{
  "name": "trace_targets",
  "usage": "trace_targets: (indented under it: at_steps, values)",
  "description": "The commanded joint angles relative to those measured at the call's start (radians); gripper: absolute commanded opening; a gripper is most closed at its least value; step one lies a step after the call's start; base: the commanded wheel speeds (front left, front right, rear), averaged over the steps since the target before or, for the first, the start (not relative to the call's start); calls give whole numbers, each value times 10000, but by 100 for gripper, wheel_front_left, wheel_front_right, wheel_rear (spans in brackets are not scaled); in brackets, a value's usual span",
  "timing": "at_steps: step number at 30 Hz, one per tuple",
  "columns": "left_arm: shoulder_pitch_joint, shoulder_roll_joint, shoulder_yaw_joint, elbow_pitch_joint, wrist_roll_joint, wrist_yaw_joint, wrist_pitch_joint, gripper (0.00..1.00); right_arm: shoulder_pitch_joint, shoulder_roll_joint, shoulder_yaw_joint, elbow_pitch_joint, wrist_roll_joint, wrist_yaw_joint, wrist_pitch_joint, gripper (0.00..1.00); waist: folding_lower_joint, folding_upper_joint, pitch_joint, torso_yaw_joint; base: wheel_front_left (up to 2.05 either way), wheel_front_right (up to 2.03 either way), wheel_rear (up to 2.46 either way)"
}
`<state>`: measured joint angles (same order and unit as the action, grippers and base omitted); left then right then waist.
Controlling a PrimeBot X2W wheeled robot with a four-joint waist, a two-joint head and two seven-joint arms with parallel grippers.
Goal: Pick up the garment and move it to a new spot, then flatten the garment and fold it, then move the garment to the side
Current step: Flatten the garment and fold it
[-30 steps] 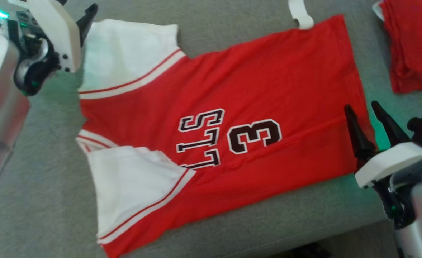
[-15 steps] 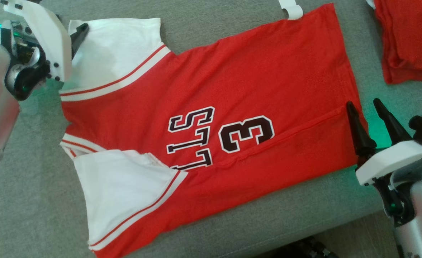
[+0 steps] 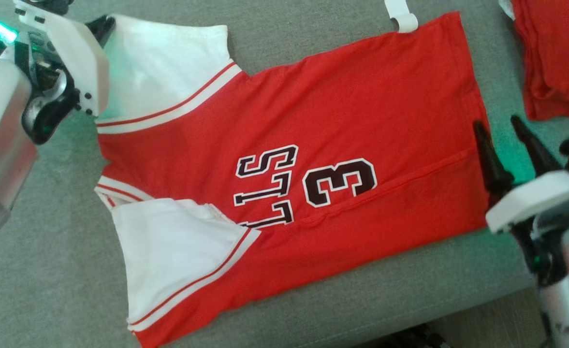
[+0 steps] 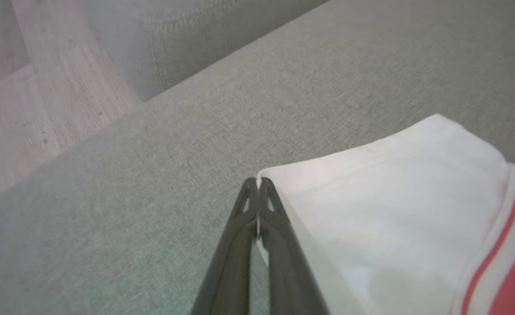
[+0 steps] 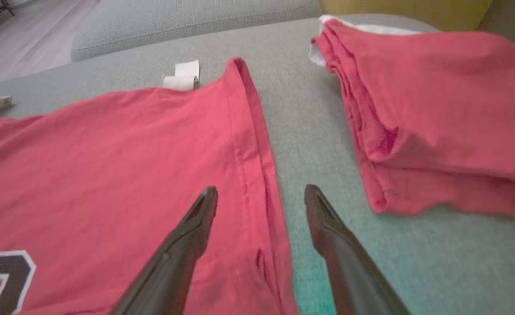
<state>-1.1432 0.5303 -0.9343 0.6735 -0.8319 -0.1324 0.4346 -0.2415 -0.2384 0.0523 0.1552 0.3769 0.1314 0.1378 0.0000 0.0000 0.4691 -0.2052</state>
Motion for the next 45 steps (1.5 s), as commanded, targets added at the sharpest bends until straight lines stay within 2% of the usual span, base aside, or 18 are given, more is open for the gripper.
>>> trace_targets:
  at_steps: [1,7,11,14,21,28,29,31,33,35,36,37,38,41,45]
  values:
    - [-680,491,276,-255,259,18,-494,0,-475,-357,143,-334,-30,-7,212,100,0,0,-85,59,0,0,0]
    - [-1123,258,-112,-173,829,18,-1763,0,-2176,-689,620,382,529,-7,1610,100,0,0,-155,352,0,0,0]
    - [-1297,45,-313,-164,880,18,-2017,0,-3066,-792,699,1144,786,-7,2197,100,0,0,-128,552,0,0,0]
    - [-1576,-147,-598,-217,907,18,-2221,0,-4036,-985,912,2206,844,-7,2704,100,0,0,-30,793,0,0,0]
    - [-1867,-203,-978,-254,723,18,-2387,0,-5171,-999,1349,3553,1040,-7,2852,100,0,0,60,1045,0,0,0]
    - [-1977,-211,-1195,-80,507,18,-2573,0,-5688,-1077,1717,4355,1261,-7,2624,100,0,0,93,1203,0,0,0]
    - [-1977,-211,-1218,-34,481,18,-2611,0,-5737,-1099,1754,4446,1274,-7,2577,97,0,0,89,1222,0,0,0]
    - [-1977,-223,-1271,45,428,18,-2689,0,-5840,-1150,1792,4626,1283,-7,2468,82,0,0,82,1264,0,0,0]
    - [-1984,-230,-1328,124,381,18,-2746,0,-5951,-1214,1835,4781,1269,-7,2371,55,0,0,79,1303,0,0,0]
    - [-1983,-231,-1383,232,322,18,-2772,0,-6041,-1277,1914,4926,1264,-7,2321,39,0,0,69,1340,0,0,0]
    - [-1989,-232,-1421,274,303,18,-2789,0,-6092,-1302,1930,4996,1281,-7,2289,27,0,0,67,1357,0,0,0]
    - [-1998,-233,-1451,320,293,17,-2815,0,-6140,-1325,1946,5065,1295,-7,2258,3,0,0,64,1371,0,0,0]
    - [-2006,-228,-1479,371,286,17,-2845,0,-6188,-1348,1959,5130,1301,-7,2216,0,0,0,62,1382,0,0,0]
    - [-2081,-183,-1550,534,340,17,-3065,0,-6345,-1393,1976,5275,1301,-7,2001,0,0,0,62,1397,0,0,0]
    - [-2315,-117,-1579,842,724,131,-3835,0,-6585,-1397,1902,5399,1427,-7,1572,0,0,0,52,1414,0,0,0]
